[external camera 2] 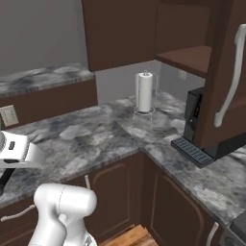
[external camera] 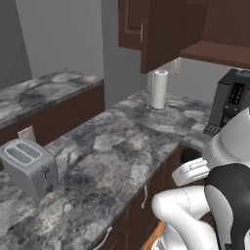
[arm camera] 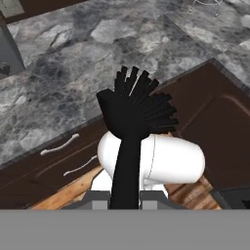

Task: Locate and retrieve the dish brush and sponge from the cabinet. Place them next to the sink.

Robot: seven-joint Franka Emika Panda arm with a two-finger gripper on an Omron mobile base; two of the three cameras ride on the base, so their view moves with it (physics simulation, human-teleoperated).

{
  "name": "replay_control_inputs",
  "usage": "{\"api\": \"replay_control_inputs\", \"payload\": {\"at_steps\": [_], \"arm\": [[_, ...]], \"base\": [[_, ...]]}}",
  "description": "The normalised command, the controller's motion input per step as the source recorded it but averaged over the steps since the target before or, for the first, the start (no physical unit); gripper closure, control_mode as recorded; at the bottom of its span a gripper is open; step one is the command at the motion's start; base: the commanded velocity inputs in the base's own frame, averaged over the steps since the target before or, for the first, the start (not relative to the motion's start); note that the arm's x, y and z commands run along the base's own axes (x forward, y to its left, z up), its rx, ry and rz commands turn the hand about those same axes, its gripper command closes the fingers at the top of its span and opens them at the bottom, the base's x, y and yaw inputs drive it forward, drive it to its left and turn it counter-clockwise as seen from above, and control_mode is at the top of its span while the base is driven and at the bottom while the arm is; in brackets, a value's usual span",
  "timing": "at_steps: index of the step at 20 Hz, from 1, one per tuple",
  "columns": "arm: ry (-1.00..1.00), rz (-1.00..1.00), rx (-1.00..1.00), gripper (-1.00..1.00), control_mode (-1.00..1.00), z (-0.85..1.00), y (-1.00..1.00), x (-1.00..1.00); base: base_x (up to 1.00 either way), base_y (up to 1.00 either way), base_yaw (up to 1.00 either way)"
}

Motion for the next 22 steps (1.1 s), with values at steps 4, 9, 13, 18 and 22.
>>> {"api": "replay_control_inputs", "payload": {"at_steps": [4, 9, 13, 18, 22], "arm": [[0.00, 0.00, 0.00, 1.00, 1.00, 0.00, 0.00, 0.00], [0.00, 0.00, 0.00, 1.00, 1.00, 0.00, 0.00, 0.00], [0.00, 0.00, 0.00, 1.00, 1.00, 0.00, 0.00, 0.00], [0.00, 0.00, 0.00, 1.00, 1.00, 0.00, 0.00, 0.00], [0.00, 0.00, 0.00, 1.00, 1.00, 0.00, 0.00, 0.00]], "base": [[-0.20, 0.54, 0.42], [-0.55, 0.05, 0.26], [-0.39, -0.42, -0.10], [-0.20, 0.05, -0.04], [-0.01, 0.69, 0.16]]}}
